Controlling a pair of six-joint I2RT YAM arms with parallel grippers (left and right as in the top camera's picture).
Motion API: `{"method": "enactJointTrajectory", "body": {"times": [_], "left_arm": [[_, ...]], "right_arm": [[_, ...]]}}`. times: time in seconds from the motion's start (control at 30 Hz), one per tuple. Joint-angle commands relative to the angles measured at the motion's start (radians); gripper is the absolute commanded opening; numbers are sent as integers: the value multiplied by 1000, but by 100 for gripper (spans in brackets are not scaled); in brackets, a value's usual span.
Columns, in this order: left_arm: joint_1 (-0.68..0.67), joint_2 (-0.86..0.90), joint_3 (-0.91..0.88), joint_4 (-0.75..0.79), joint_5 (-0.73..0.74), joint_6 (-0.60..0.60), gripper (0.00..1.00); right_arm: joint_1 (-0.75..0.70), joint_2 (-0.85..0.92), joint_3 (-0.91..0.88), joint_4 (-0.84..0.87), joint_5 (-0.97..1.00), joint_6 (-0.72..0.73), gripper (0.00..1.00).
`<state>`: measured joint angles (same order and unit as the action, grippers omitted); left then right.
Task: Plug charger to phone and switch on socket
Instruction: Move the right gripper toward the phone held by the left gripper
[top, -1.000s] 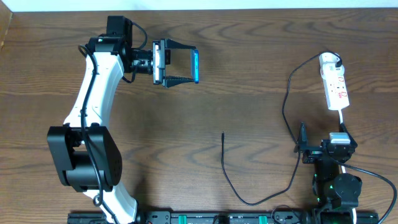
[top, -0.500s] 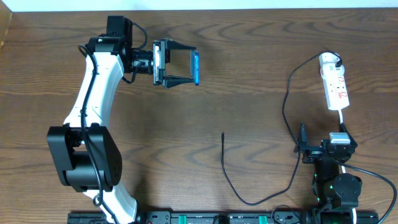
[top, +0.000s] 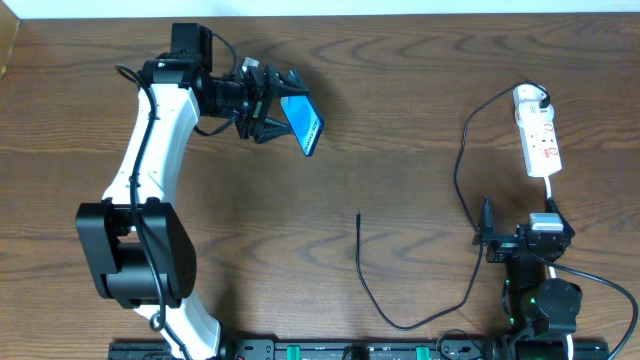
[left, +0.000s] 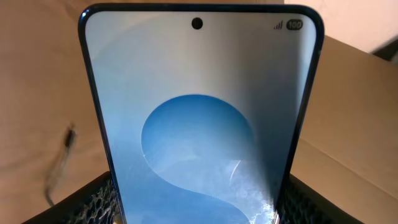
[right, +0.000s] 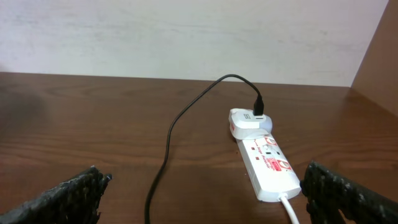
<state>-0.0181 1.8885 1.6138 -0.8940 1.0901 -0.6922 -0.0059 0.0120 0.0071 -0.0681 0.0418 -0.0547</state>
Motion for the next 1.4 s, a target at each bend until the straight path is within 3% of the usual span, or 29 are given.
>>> {"method": "enactJointTrajectory", "body": {"times": [0.0, 0.13, 0.47, 1.03, 1.2, 1.37], "left_arm": [[0, -26, 2, 49, -33, 44, 8], [0, -26, 2, 130, -34, 22, 7], [0, -26, 2, 338, -95, -314, 7], [0, -26, 2, 512, -101, -432, 7], [0, -26, 2, 515, -101, -432, 7], [0, -26, 2, 515, -116, -432, 7]], "right_arm": [[7, -5, -2, -3, 8, 13, 99], [7, -5, -2, -3, 8, 13, 99], [7, -5, -2, 6, 9, 13, 99], [5, 5, 25, 294, 38, -31, 99], [5, 111, 115, 296, 34, -29, 99], [5, 400, 324, 296, -23, -29, 99]]}}
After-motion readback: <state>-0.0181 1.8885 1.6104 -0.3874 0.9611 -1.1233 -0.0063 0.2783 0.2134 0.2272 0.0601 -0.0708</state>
